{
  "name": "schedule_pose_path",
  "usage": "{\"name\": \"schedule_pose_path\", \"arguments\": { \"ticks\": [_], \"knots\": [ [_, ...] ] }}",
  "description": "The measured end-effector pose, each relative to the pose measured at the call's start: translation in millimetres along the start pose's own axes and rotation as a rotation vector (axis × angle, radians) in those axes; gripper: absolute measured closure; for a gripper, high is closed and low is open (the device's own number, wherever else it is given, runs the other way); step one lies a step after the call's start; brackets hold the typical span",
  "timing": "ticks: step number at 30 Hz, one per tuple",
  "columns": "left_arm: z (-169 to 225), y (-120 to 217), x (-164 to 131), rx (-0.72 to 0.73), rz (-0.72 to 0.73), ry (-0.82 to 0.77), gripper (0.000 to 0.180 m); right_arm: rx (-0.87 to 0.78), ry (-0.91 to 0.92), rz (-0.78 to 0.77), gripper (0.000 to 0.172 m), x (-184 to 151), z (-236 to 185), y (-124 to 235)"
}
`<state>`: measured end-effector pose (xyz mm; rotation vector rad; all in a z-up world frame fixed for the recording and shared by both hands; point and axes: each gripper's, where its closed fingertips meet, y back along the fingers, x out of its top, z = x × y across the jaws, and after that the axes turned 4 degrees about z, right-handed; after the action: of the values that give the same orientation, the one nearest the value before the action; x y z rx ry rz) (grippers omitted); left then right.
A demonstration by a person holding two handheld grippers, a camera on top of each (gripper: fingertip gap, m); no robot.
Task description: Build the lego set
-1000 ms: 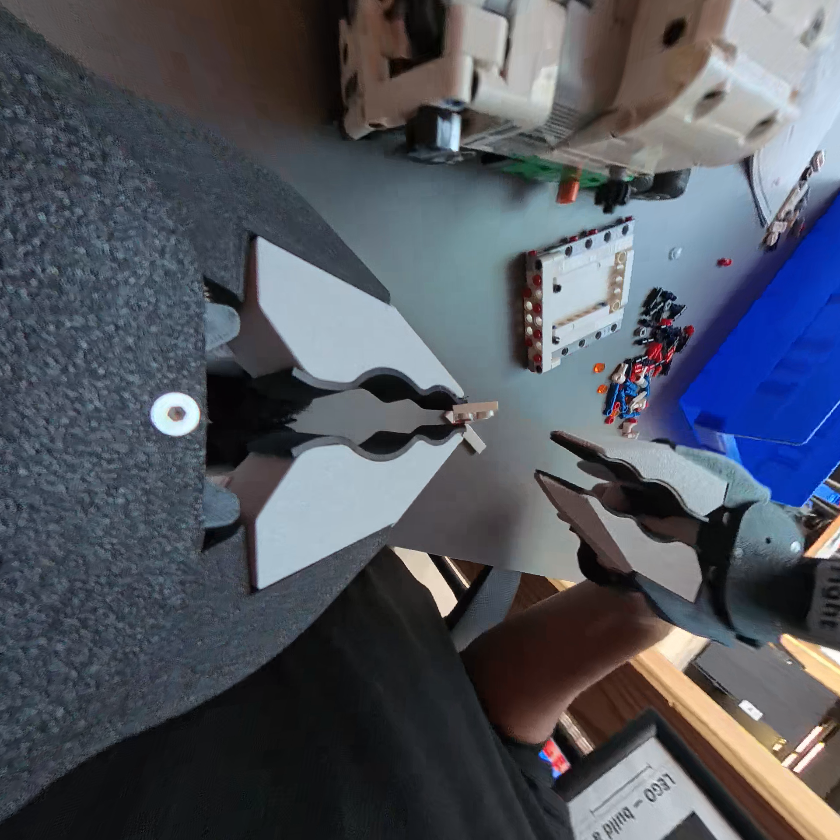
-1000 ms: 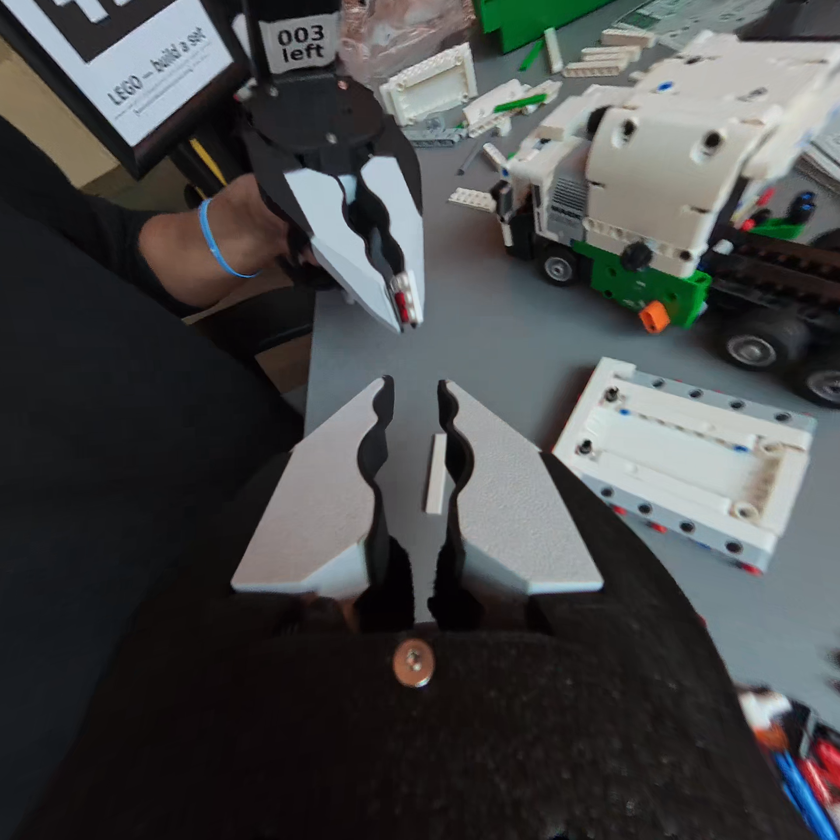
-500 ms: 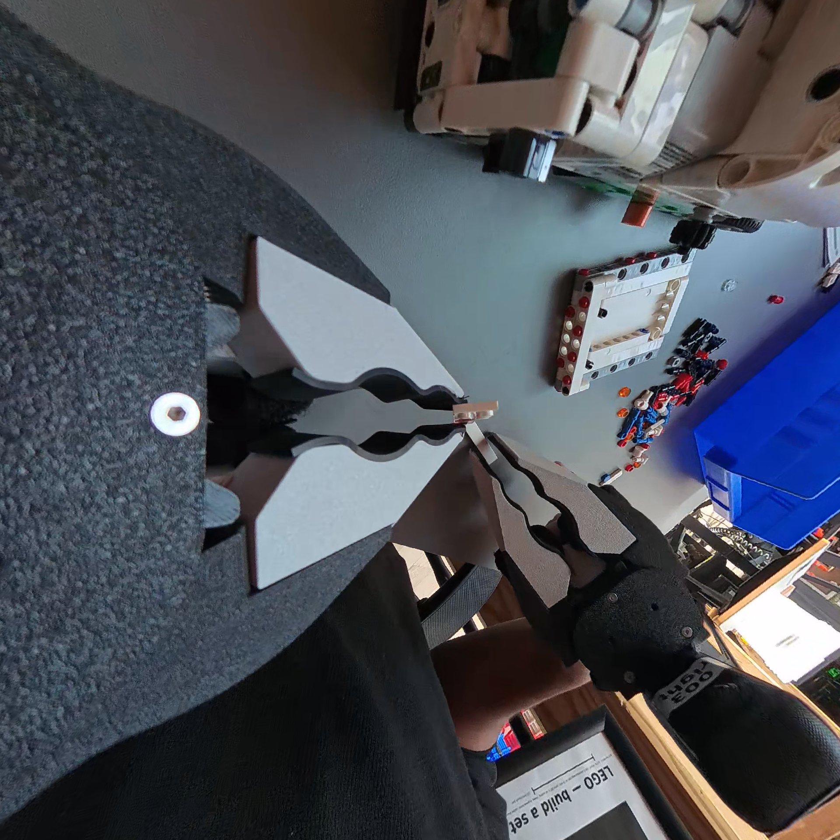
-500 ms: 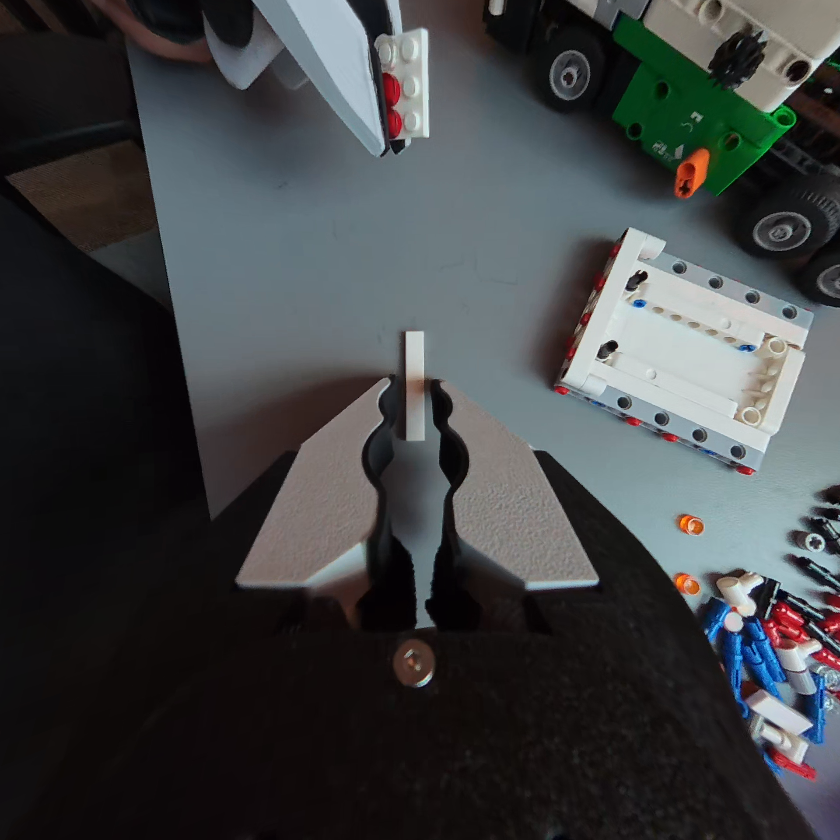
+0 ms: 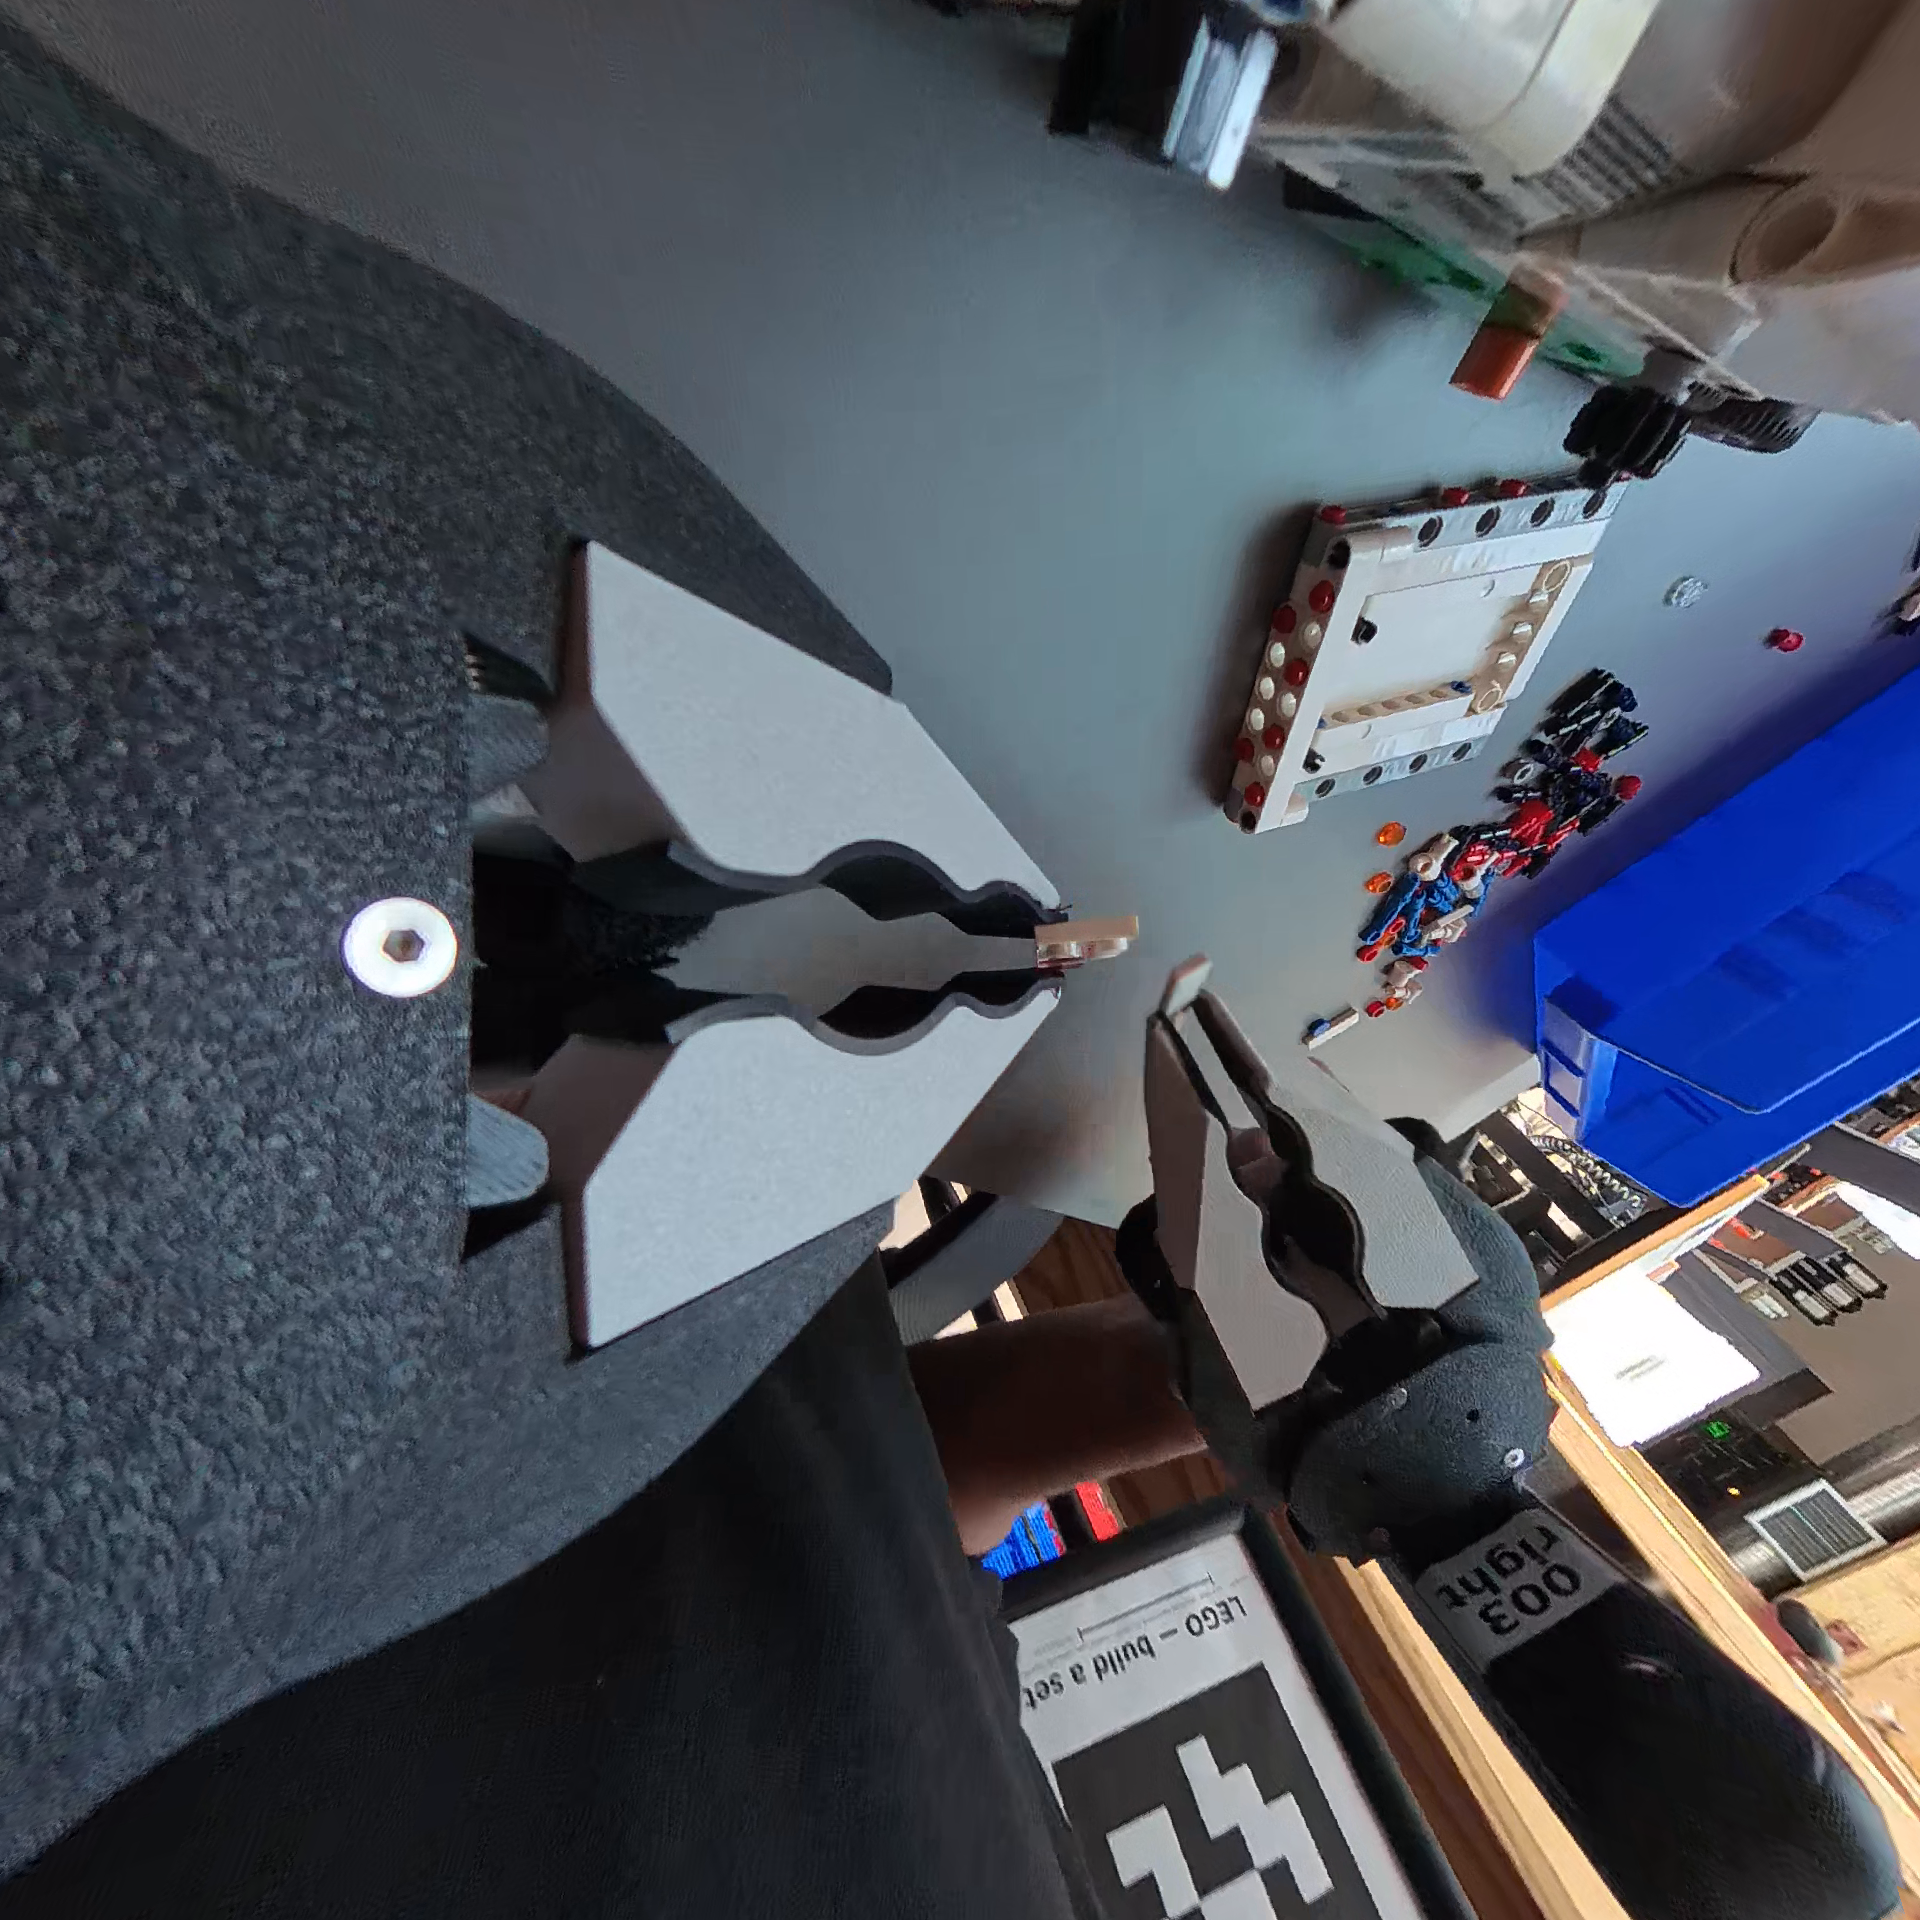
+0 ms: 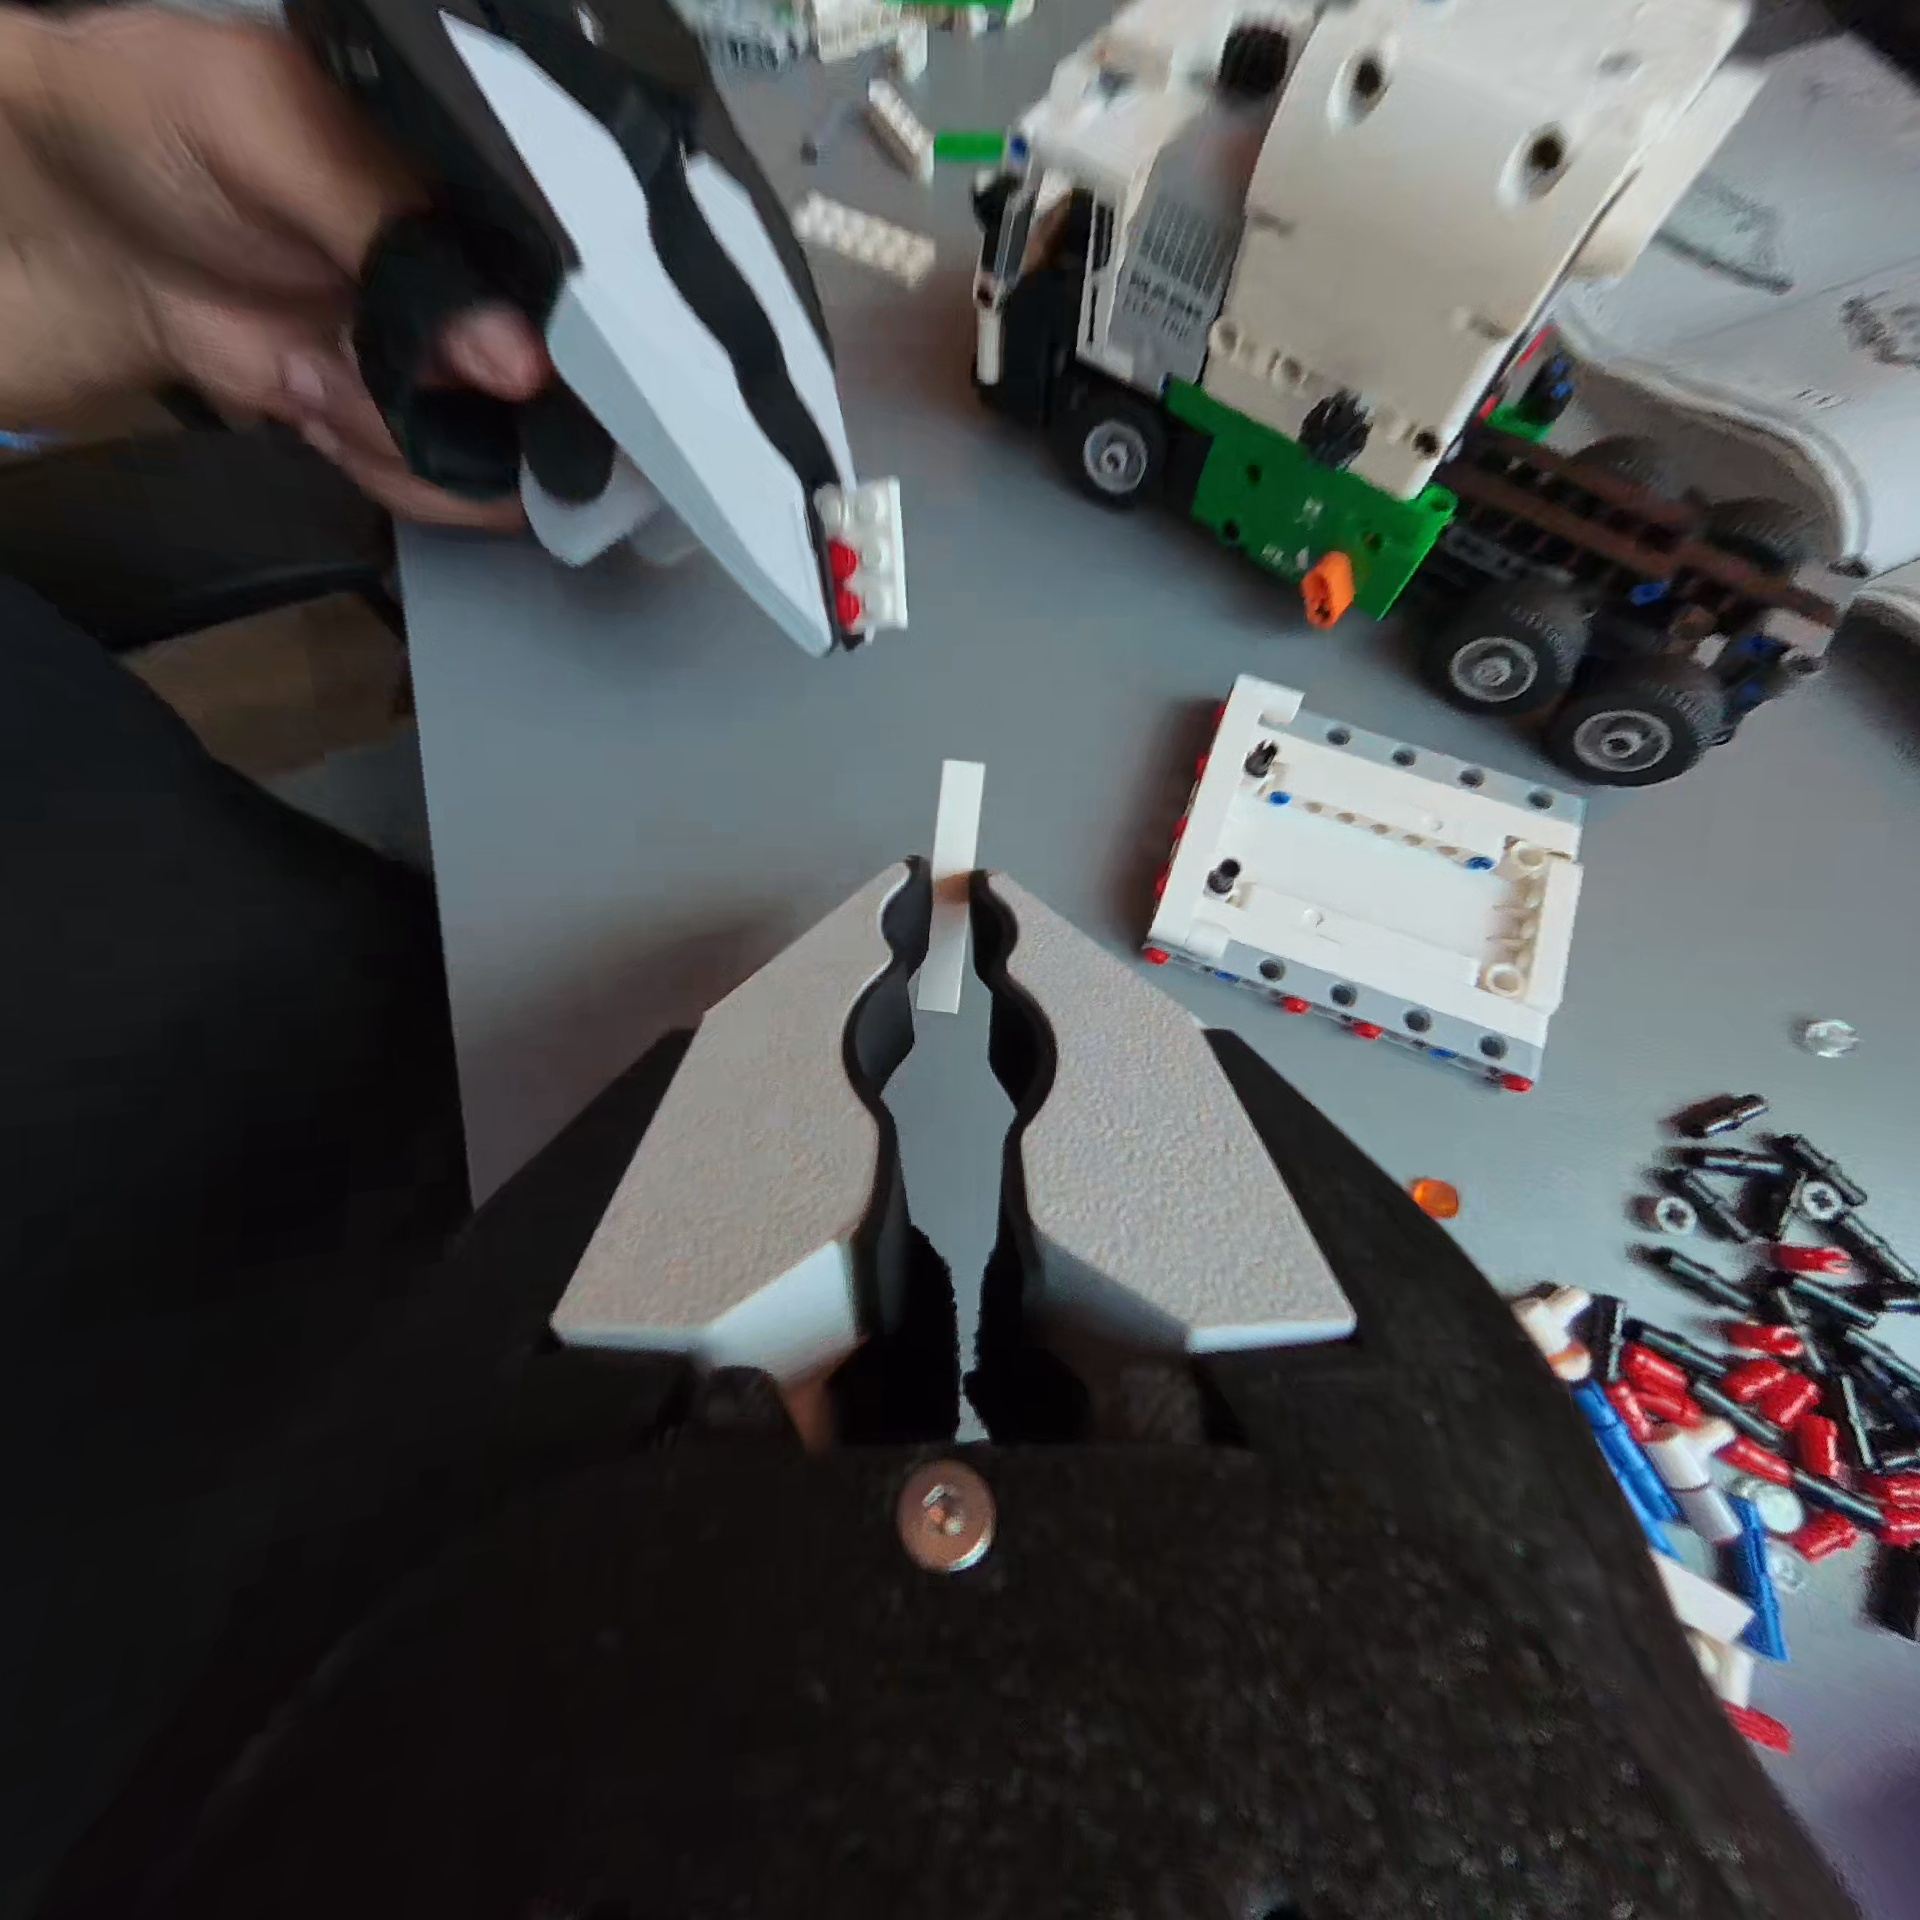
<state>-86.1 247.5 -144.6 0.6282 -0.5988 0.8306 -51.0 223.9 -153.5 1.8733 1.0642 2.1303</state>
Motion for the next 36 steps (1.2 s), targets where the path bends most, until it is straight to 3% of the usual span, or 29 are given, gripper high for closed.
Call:
{"name": "schedule_pose_path", "arguments": {
  "ticks": [3, 8, 21, 36],
  "knots": [
    [9, -10, 3, -0.055, 0.025, 0.101, 0.175, 0.02, -0.015, 0.138, 0.166, 34, -3, 13],
    [25, -20, 4, -0.141, 0.036, 0.17, 0.176, 0.098, 0.049, 0.135, 0.166, 54, -20, 8],
    [45, -18, 3, -0.25, 0.106, 0.312, 0.176, 0.183, 0.028, 0.095, 0.165, 58, -28, -3],
    [41, -10, 9, -0.268, 0.126, 0.33, 0.176, 0.199, -0.043, 0.139, 0.165, 61, -26, -4]
  ]
}}
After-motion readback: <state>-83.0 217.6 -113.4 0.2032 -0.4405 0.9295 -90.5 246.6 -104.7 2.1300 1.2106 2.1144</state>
